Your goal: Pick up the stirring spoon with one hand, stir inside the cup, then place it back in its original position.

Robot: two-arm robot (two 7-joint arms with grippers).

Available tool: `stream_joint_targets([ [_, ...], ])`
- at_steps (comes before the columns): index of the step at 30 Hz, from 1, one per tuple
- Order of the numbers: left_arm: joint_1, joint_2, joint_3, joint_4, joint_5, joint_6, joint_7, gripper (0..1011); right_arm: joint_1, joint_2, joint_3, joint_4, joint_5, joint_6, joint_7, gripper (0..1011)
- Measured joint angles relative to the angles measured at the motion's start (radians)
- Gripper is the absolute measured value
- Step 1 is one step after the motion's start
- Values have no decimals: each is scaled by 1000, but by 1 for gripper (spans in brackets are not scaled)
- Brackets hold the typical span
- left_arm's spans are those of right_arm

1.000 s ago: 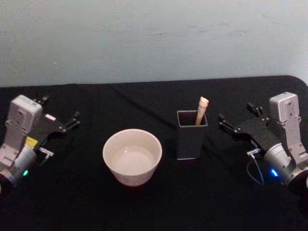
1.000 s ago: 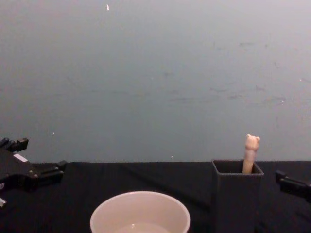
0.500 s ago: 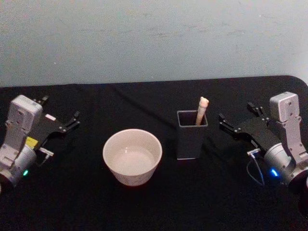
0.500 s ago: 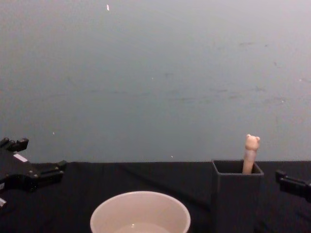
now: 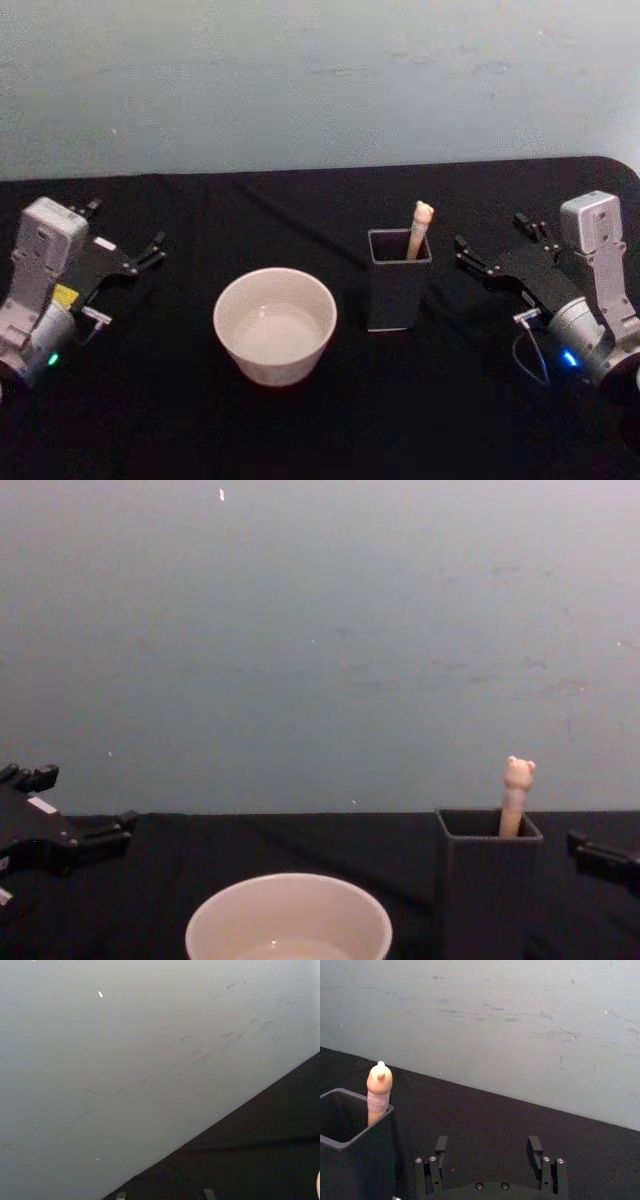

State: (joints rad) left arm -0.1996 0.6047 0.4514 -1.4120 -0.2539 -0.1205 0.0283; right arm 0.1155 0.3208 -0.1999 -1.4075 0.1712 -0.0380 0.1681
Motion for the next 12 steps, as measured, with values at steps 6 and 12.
stream_joint_targets([
  [6,0,0,0,0,0,0,0,1001,0,0,0,0,0,0,0,1000],
  [12,0,0,0,0,0,0,0,1001,0,0,0,0,0,0,0,1000],
])
